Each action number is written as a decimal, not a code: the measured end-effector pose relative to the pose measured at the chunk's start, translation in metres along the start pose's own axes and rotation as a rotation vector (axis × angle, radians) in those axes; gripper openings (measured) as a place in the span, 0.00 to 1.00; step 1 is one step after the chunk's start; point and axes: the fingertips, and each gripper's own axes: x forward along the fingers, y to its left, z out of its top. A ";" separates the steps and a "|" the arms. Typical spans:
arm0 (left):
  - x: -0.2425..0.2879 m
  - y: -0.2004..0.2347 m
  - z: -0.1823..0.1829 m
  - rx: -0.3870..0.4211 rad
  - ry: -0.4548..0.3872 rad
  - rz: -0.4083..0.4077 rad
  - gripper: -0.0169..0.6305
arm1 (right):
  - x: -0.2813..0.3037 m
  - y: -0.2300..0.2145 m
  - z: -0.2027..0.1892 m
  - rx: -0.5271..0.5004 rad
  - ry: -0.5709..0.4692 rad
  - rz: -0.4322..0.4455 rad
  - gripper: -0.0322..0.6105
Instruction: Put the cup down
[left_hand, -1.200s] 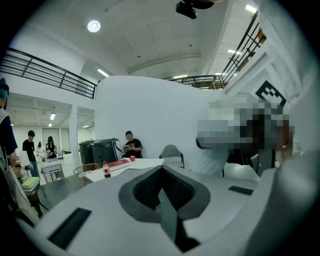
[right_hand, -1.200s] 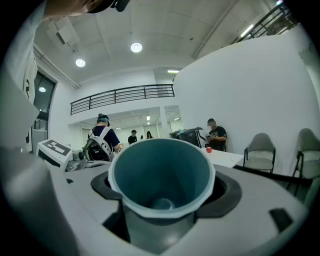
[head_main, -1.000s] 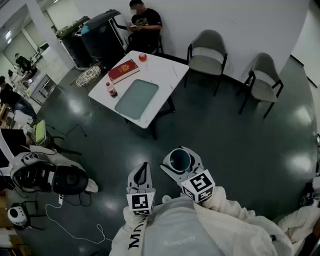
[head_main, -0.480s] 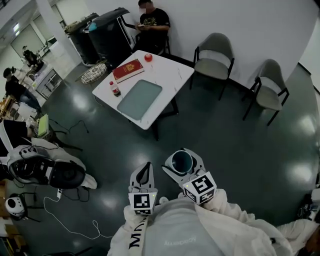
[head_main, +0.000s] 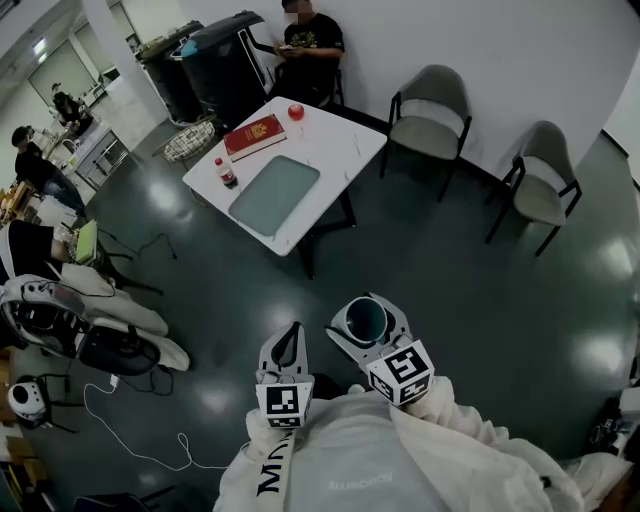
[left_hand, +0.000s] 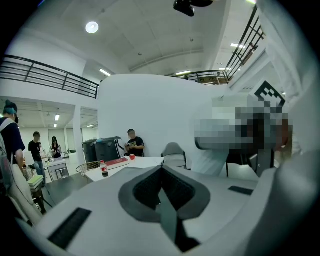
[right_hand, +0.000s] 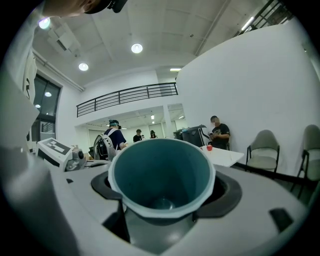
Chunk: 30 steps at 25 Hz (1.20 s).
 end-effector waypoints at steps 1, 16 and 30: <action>-0.001 -0.002 0.002 0.003 -0.001 -0.002 0.04 | -0.003 0.000 0.001 0.000 -0.002 -0.002 0.68; 0.014 0.007 0.006 0.003 0.001 0.003 0.04 | 0.007 -0.014 0.007 0.000 0.004 -0.014 0.68; 0.058 0.065 -0.003 -0.027 0.020 0.015 0.04 | 0.074 -0.030 0.010 0.001 0.039 -0.023 0.68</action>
